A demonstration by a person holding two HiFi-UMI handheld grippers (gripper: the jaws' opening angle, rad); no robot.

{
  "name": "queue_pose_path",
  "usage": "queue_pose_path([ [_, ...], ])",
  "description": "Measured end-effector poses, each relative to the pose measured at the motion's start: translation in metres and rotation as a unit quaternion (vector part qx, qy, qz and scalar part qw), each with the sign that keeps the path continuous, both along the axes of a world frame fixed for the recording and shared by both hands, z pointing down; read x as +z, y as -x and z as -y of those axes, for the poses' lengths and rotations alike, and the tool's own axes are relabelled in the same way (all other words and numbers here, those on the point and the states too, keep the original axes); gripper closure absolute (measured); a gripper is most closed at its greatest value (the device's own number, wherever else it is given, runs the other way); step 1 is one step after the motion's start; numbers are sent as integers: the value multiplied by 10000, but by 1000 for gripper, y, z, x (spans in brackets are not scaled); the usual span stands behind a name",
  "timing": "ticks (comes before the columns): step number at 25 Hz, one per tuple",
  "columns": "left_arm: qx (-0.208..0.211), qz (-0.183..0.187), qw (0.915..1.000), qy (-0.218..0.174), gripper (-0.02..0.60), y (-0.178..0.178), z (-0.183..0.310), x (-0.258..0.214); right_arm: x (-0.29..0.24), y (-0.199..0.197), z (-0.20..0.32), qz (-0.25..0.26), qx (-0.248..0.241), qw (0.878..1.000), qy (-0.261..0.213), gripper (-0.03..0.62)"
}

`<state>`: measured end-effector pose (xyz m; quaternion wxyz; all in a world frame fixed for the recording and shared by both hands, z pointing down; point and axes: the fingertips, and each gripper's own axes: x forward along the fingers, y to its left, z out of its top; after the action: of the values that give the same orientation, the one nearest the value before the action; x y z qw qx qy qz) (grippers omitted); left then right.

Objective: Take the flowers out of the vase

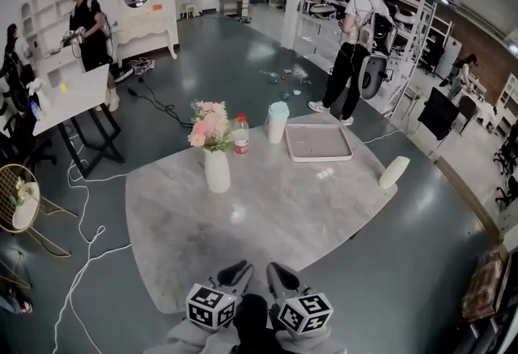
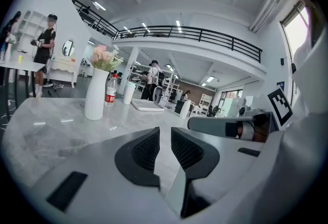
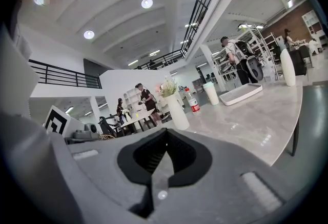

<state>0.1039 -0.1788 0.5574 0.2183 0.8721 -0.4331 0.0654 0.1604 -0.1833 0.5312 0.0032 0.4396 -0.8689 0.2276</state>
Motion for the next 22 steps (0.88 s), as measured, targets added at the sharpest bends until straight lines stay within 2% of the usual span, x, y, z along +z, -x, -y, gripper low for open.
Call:
queue_pose_path([
  [10,-396,159,9983,-408,511,29,41,-29,-27,-3,39,-68,-58,9993,-357,594],
  [15,-680,179,9960,-552,511,48,70,-42,-50,9,71,-172,-300,9973,-645,594],
  [22,-846,214,9934,-749,511,59,115,-60,-72,33,118,-96,-544,9948,-858,594],
])
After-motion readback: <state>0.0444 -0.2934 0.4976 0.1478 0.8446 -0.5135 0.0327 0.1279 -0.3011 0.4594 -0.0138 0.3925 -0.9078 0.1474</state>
